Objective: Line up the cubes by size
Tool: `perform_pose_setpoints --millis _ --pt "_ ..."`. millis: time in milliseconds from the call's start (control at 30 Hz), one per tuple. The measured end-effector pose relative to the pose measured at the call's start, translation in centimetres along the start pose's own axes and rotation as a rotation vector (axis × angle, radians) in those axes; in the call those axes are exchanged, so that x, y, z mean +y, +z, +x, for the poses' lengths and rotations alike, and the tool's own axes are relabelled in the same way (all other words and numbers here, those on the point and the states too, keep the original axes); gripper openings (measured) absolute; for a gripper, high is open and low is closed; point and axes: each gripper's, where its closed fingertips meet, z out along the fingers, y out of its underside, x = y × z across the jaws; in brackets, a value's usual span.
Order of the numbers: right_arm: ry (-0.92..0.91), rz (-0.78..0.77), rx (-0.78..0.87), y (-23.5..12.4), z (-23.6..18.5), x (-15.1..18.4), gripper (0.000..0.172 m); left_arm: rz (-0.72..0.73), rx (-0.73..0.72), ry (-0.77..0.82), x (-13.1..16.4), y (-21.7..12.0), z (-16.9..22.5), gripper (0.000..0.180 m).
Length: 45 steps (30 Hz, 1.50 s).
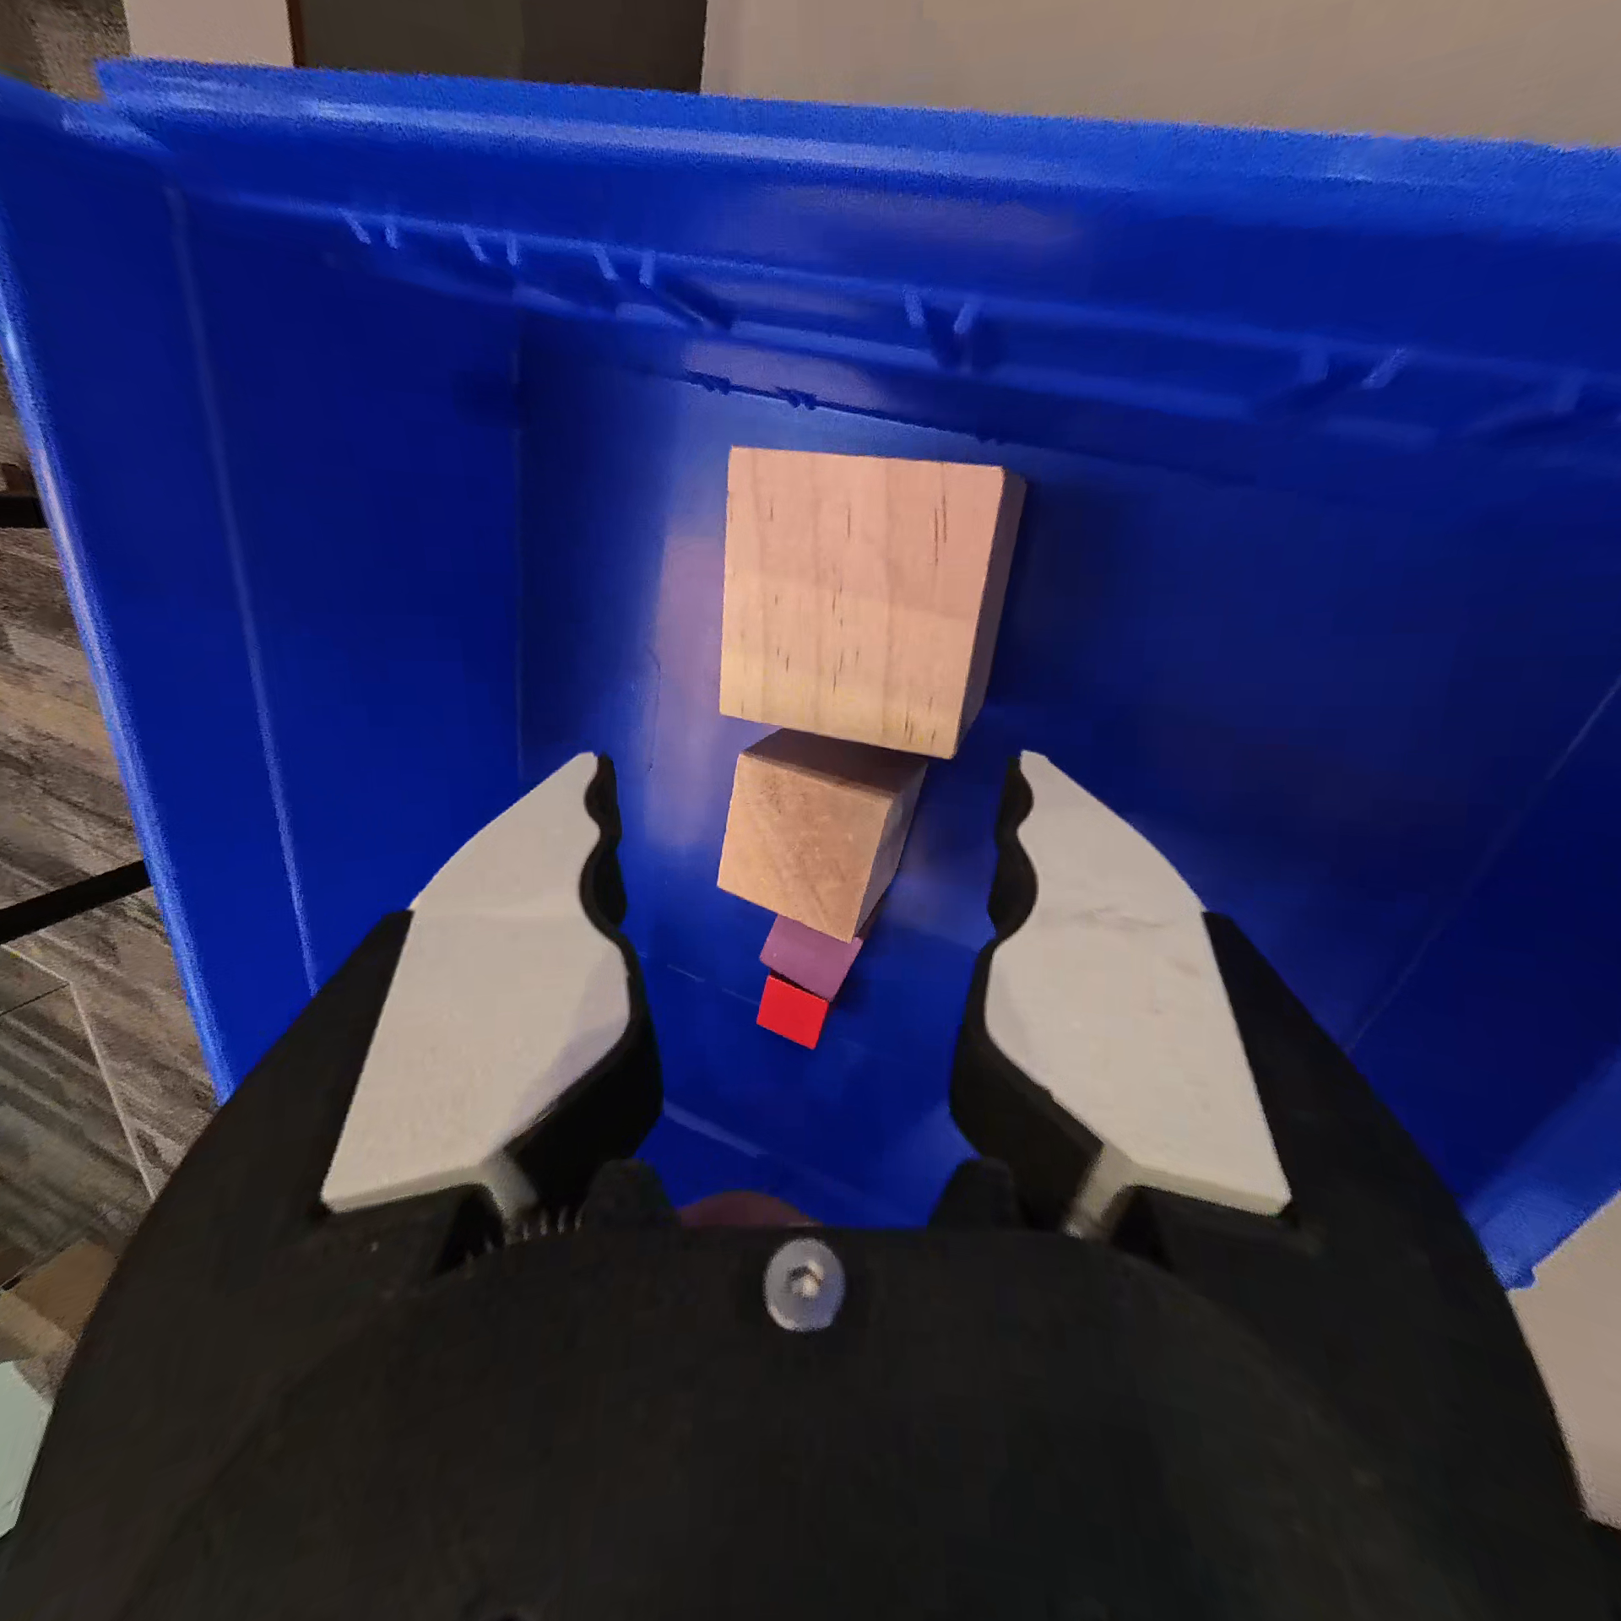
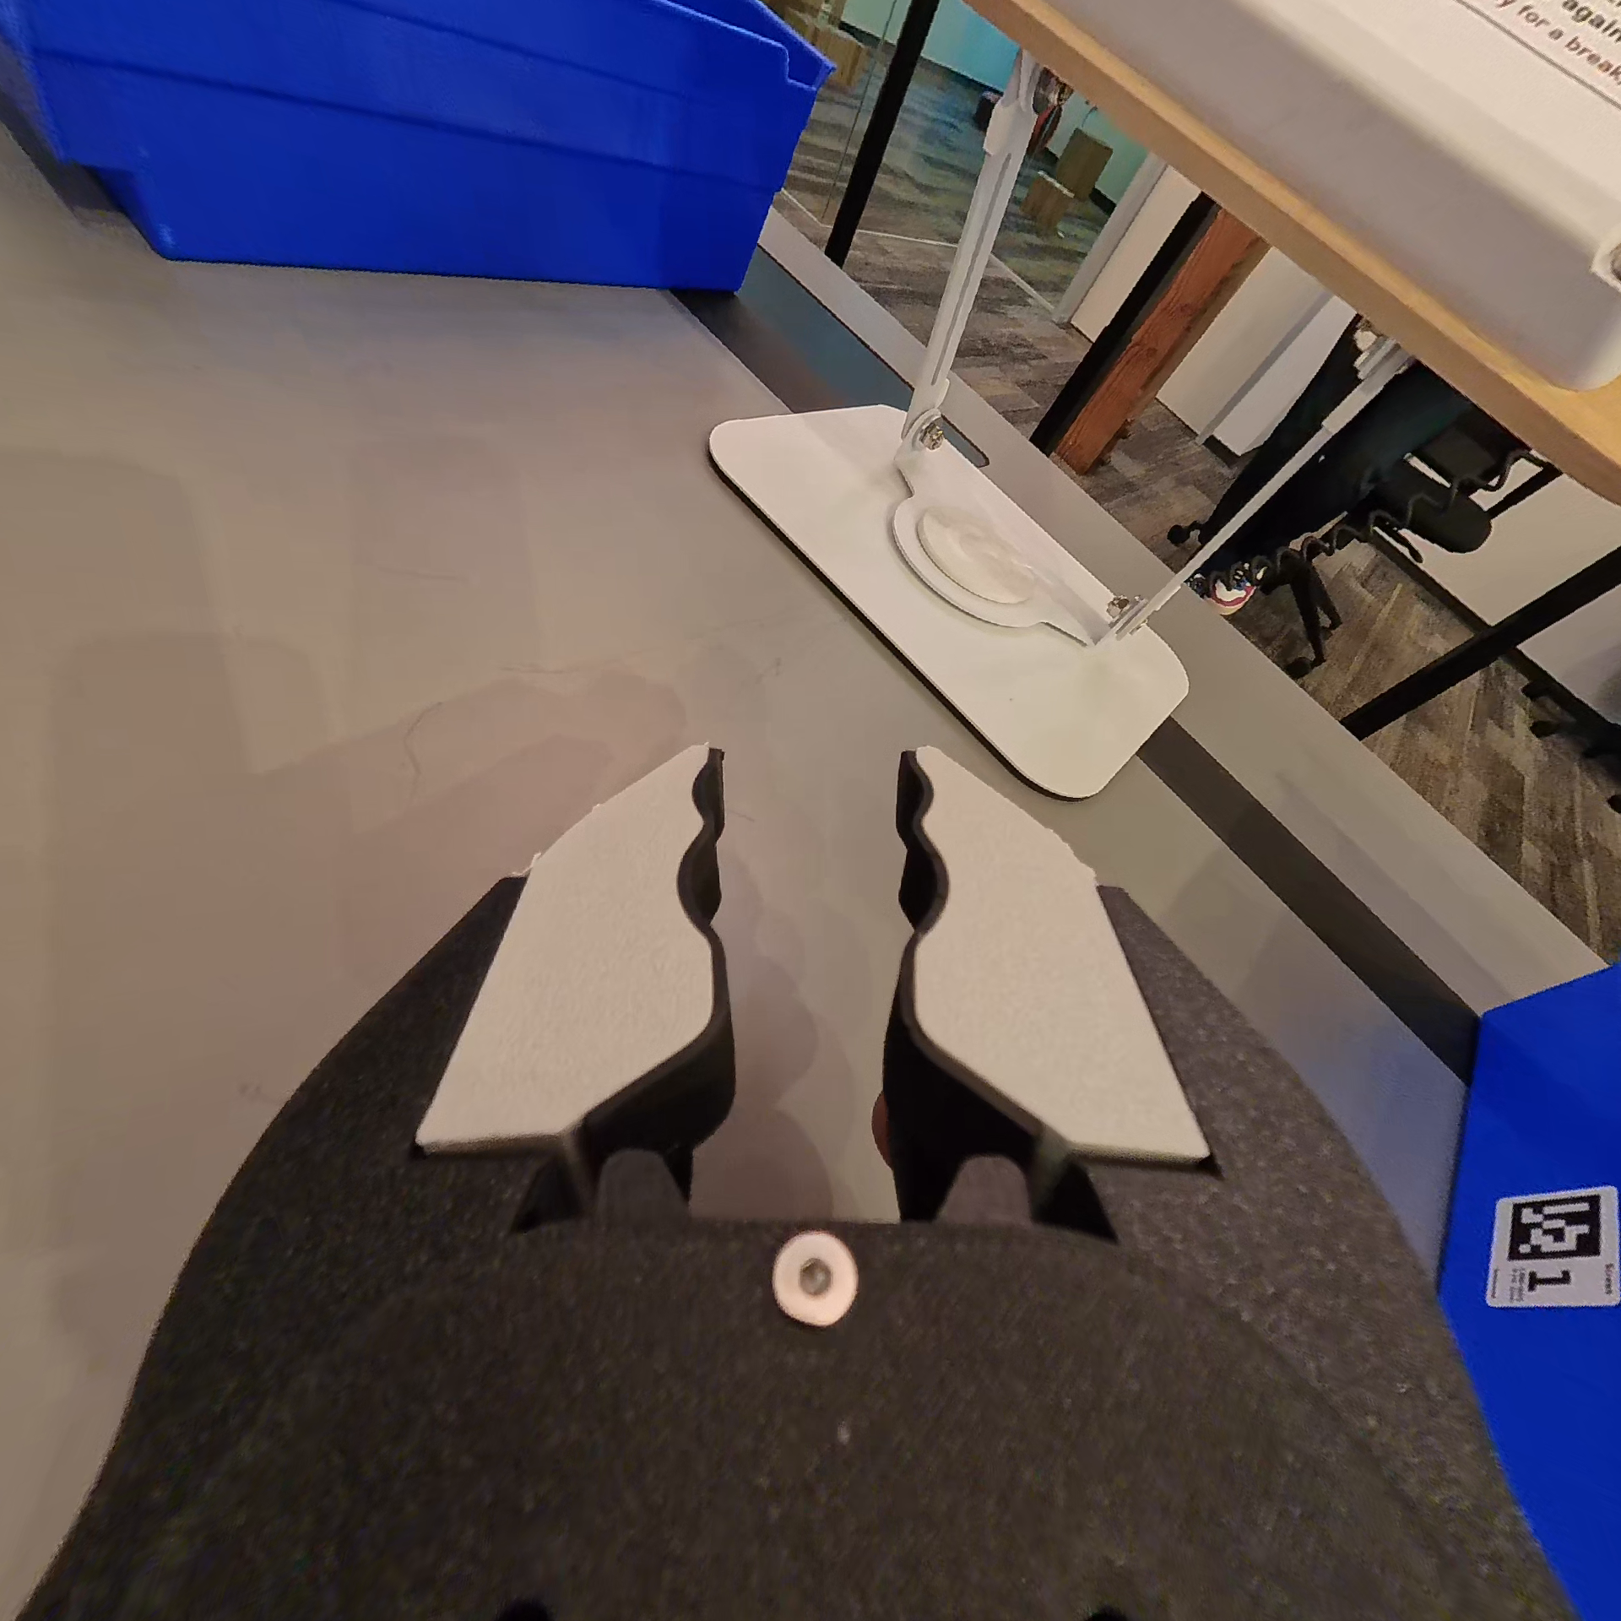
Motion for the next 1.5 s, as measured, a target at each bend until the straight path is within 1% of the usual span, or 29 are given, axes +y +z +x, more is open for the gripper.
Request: perform_pose_setpoints --millis 100,267,433,533,667,1067,1100,1133,1233,1267,1367,1433,1500 --pt "-0.002 -0.002 -0.001 0.0 0.0 0.0 0.037 0.017 0.019 0.009 -0.8 0.5 0.4 0.083" --pt "-0.001 0.000 -0.001 0.0 0.0 0.0 0.037 0.000 0.042 0.030 -1.4 1.5 0.6 0.083" --pt "-0.003 -0.002 -0.003 0.0 -0.1 0.0 0.037 -0.014 0.073 0.033 -1.3 2.0 0.8 0.080" --pt "-0.004 -0.003 -0.004 0.0 -0.1 0.0 0.037 -0.052 0.089 0.048 -0.9 2.7 1.0 0.079" --pt "-0.004 -0.003 -0.004 0.0 -0.1 0.0 0.037 -0.033 0.106 0.049 -1.3 2.9 1.0 0.062" --pt "-0.006 -0.006 -0.006 0.0 -0.2 0.0 0.037 -0.032 0.125 0.101 -1.3 2.9 1.0 0.062" --pt "-0.006 -0.006 -0.006 0.0 -0.1 0.0 0.037 -0.035 0.124 0.094 -1.2 2.9 1.0 0.068" --pt "-0.005 -0.005 -0.005 0.0 -0.1 0.0 0.037 -0.043 0.119 0.089 -1.1 2.8 0.9 0.078" --pt "-0.002 -0.003 -0.005 0.0 -0.1 0.0 0.037 -0.042 0.091 0.062 -0.5 1.6 0.4 0.093" --pt "-0.002 -0.003 -0.005 0.0 -0.1 0.0 0.037 -0.041 0.072 0.063 -0.1 1.0 0.1 0.094" --pt "-0.004 -0.005 -0.006 0.1 -0.1 0.0 0.037 -0.091 0.042 0.068 2.1 -0.8 -0.6 0.085" --pt "-0.005 -0.007 -0.007 0.1 -0.2 0.1 0.037 -0.188 0.040 0.080 4.6 -1.2 -0.9 0.082" --pt "-0.006 -0.007 -0.007 0.1 -0.2 0.1 0.037 -0.260 0.035 0.092 6.5 -1.3 -1.1 0.078"
